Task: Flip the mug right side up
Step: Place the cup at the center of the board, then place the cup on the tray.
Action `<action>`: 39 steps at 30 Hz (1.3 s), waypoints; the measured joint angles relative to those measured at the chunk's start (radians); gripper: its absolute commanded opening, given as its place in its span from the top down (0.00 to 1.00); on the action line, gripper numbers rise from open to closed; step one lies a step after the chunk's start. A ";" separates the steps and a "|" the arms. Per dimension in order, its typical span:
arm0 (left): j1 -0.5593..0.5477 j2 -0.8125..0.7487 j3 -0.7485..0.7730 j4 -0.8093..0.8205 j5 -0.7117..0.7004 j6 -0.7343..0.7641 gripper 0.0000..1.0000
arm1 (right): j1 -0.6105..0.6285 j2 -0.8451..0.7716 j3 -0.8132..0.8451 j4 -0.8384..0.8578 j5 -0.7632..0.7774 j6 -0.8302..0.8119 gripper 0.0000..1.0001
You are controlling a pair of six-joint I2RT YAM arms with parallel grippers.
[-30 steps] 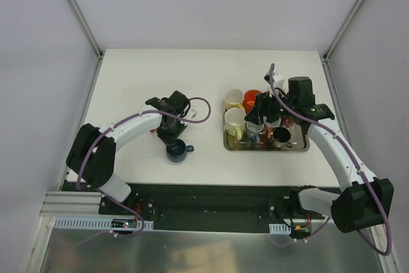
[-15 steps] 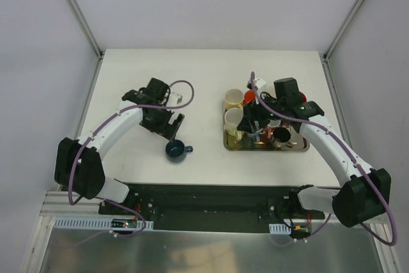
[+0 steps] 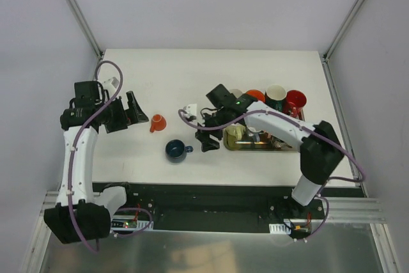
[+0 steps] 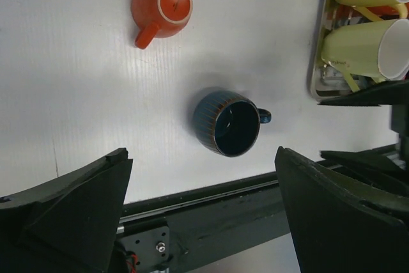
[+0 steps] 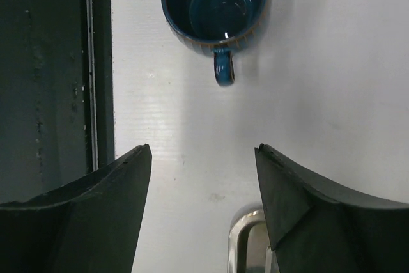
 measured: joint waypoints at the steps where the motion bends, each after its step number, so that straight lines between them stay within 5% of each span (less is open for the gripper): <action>1: 0.014 -0.029 -0.012 -0.004 0.014 -0.007 0.01 | 0.023 0.047 0.026 -0.002 0.007 -0.024 0.28; 10: 0.116 -0.147 -0.058 -0.013 0.147 -0.058 0.01 | 0.123 0.263 0.169 -0.023 0.044 -0.129 0.29; 17: 0.134 -0.153 -0.064 -0.014 0.117 -0.117 0.01 | 0.174 0.352 0.232 -0.006 0.089 -0.151 0.41; 23: 0.136 -0.154 -0.064 -0.014 0.076 -0.141 0.01 | 0.198 0.397 0.229 0.031 0.164 -0.150 0.65; 27: 0.136 -0.156 -0.064 -0.013 0.081 -0.142 0.01 | 0.199 0.397 0.225 0.077 0.206 -0.135 1.00; 34: 0.136 -0.157 -0.084 -0.011 0.008 -0.147 0.01 | 0.195 0.368 0.185 0.120 0.236 -0.135 1.00; 39: 0.136 -0.152 -0.089 -0.010 -0.003 -0.138 0.01 | 0.147 0.203 0.077 0.063 0.232 -0.134 1.00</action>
